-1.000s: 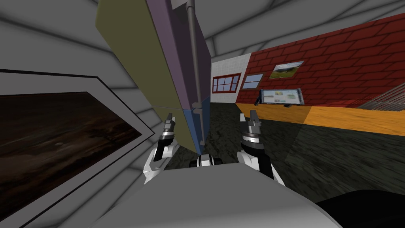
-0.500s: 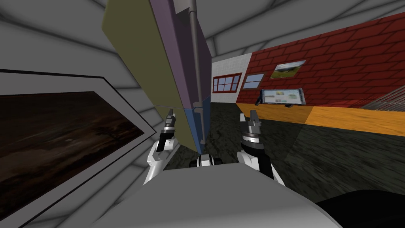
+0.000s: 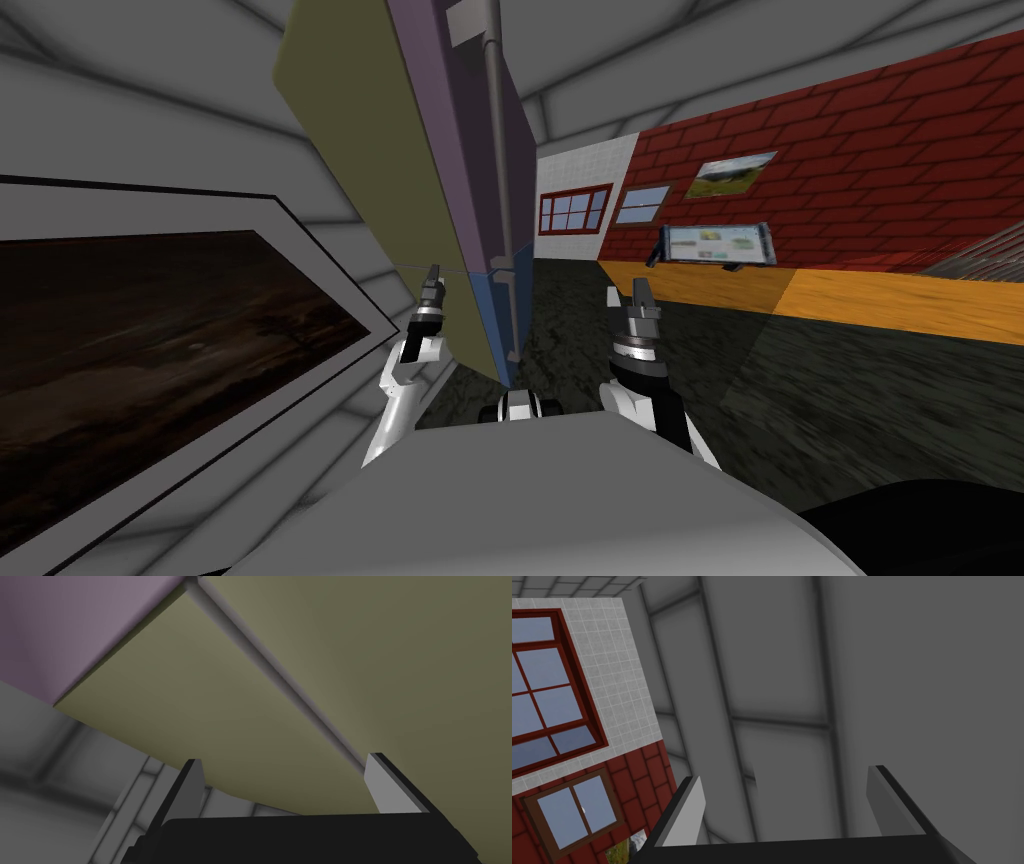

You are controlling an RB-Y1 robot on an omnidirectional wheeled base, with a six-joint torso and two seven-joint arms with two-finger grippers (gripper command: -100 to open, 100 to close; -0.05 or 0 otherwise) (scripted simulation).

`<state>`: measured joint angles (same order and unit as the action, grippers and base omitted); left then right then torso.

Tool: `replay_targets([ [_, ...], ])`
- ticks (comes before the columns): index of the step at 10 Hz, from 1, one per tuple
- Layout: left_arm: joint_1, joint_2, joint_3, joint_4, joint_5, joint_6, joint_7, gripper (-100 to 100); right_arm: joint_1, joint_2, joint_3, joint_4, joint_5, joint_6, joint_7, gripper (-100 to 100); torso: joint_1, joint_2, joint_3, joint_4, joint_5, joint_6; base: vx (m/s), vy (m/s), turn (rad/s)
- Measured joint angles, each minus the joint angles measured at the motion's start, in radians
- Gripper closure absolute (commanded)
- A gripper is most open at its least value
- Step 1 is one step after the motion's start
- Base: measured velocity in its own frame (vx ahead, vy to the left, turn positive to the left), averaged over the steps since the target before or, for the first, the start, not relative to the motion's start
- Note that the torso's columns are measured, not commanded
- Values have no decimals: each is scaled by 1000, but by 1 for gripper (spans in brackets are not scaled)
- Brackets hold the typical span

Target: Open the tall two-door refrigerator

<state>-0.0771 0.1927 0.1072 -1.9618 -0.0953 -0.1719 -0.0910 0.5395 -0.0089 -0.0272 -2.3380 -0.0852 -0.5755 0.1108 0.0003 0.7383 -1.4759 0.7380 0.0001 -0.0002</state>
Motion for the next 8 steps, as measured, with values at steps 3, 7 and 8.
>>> replay_targets([
  [3, -93, 7, 14, 45, 3, 46, -9, -100, 0, 0, 0, 0, 0, 0, 0, 0, 0, -2, -2, 0, -1, 1, -34, 6, 16],
  [7, -210, 14, 33, 99, 8, 111, -22, -100, 0, 0, 0, 0, 0, 0, 0, 0, -1, -5, -4, 0, -1, 2, -29, 4, 15],
  [8, -234, 19, 35, 100, 10, 117, -22, -100, 0, 0, 0, 0, 0, 0, 0, 0, -1, -5, -4, 0, -1, 2, 0, 0, 0],
])
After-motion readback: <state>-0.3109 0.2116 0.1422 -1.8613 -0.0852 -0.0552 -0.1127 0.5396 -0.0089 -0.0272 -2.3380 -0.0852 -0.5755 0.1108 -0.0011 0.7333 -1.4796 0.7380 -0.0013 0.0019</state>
